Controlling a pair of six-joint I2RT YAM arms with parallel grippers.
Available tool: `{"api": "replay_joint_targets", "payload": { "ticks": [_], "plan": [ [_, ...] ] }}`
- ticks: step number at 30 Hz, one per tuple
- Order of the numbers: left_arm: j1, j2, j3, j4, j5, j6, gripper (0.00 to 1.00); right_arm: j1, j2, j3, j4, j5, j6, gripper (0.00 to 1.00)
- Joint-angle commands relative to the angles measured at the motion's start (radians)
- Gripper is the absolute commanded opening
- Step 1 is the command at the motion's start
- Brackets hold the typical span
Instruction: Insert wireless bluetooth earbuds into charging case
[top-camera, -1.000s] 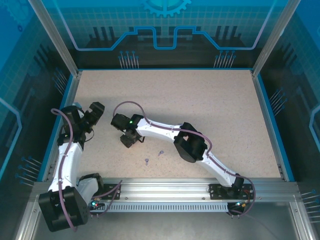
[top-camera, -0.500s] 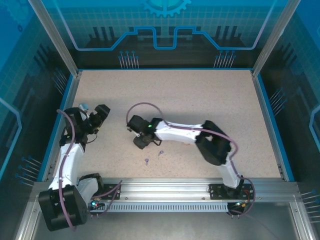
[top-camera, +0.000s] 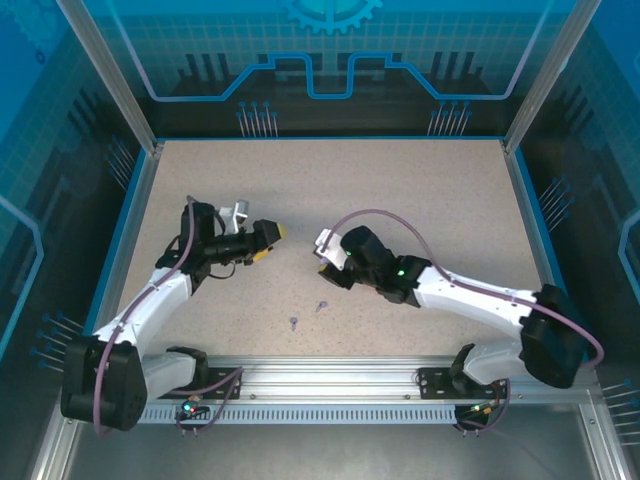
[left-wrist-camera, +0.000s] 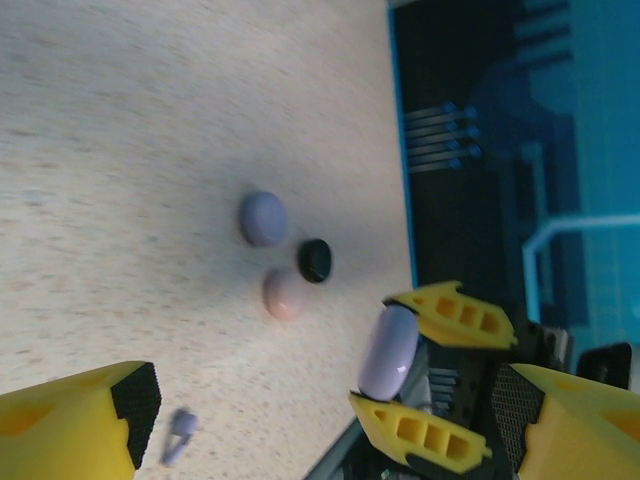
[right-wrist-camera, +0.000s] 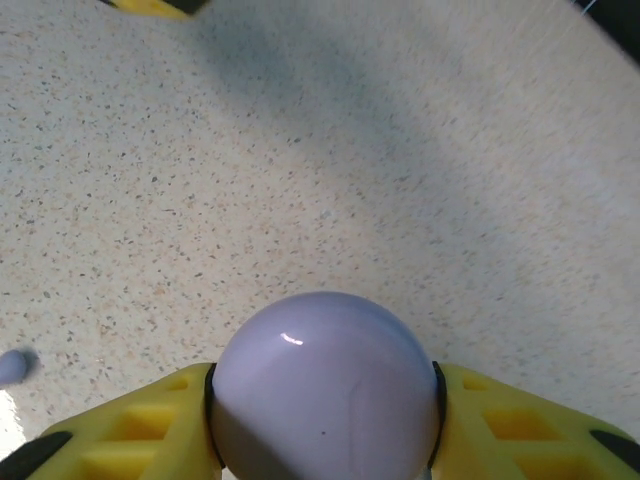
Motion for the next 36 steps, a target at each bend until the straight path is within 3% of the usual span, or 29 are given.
{"api": "replay_joint_targets", "payload": {
  "ticks": [1, 10, 16, 21, 29, 36],
  "plan": [
    [-0.053, 0.016, 0.024, 0.126, 0.13, -0.005, 0.88, -0.01, -0.075, -0.055, 0.11, -0.024, -0.138, 0.45],
    [-0.229, 0.115, 0.053, 0.248, 0.152, -0.016, 0.85, -0.011, -0.158, -0.097, 0.137, -0.065, -0.222, 0.45],
    [-0.284, 0.181, 0.089, 0.252, 0.149, -0.007, 0.79, -0.01, -0.167, -0.098, 0.136, -0.057, -0.206, 0.45],
    [-0.312, 0.206, 0.117, 0.219, 0.144, 0.019, 0.73, -0.01, -0.173, -0.1, 0.134, -0.057, -0.2, 0.44],
    [-0.329, 0.25, 0.143, 0.179, 0.137, 0.045, 0.54, -0.011, -0.17, -0.092, 0.127, -0.045, -0.205, 0.44],
    [-0.339, 0.27, 0.16, 0.164, 0.141, 0.055, 0.43, -0.01, -0.166, -0.093, 0.122, -0.023, -0.202, 0.44]
  ]
}}
